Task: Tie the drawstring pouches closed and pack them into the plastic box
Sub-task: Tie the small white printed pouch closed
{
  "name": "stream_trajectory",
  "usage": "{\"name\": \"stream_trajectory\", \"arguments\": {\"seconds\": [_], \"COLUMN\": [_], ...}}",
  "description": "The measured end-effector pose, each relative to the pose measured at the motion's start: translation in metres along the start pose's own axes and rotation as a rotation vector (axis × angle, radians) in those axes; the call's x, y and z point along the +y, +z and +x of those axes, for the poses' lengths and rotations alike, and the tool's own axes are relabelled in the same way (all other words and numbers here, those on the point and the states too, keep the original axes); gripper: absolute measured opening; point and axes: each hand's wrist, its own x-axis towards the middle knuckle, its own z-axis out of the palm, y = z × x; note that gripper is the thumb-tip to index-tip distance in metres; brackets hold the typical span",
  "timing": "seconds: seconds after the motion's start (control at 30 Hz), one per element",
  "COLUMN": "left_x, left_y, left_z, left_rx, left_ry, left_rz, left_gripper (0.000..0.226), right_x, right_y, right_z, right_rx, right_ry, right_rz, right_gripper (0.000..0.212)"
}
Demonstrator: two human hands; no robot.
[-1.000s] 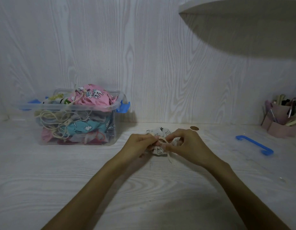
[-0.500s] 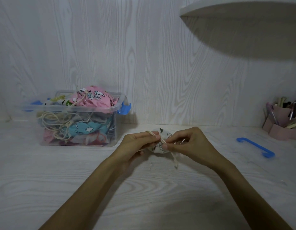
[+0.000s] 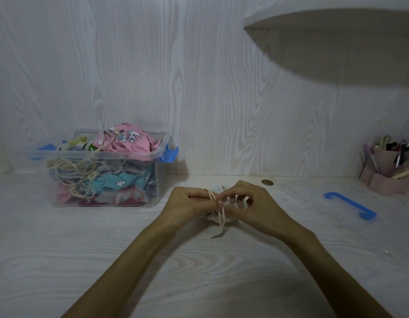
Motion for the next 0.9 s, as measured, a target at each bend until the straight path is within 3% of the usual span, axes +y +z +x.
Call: {"name": "stream_trajectory", "arguments": {"seconds": [0.07,0.2,0.33,0.5,0.63,0.77,0.9], "left_x": [-0.002,-0.007,-0.015,-0.02,-0.021,-0.023,-0.023], "left_y": [-0.001,-0.006,-0.007,-0.007,-0.006,-0.006,-0.007], "left_z": [0.0,0.005,0.006,0.006,0.007,0.009,0.011], "left_rx": [-0.002,0.112,0.175,0.22,0.216,0.191,0.02], "left_ry": [0.067,0.206,0.324,0.361,0.405,0.371,0.281], "left_rz": [0.019,0.212,0.275,0.235,0.232,0.179,0.071], "left_gripper": [0.016,0.018,0.015,0.01,0.011,0.01,0.005], "right_x": [0.0,-0.003,-0.005,-0.007,-0.009,-0.01,-0.009], "right_y": [0.002,0.006,0.006,0.004,0.006,0.004,-0.004], "right_z": [-0.001,-0.001,-0.001,0.001,0.001,0.0,0.0], "right_rx": [-0.006,0.002,0.02,-0.01,-0.101,-0.024,0.032], "right_ry": [-0.001,0.017,0.024,0.248,0.294,0.307,0.235], "right_rz": [-0.048,0.031,0.075,0.356,0.451,0.495,0.347], "right_gripper": [0.022,0.004,0.005,0.012,0.016,0.016,0.011]}}
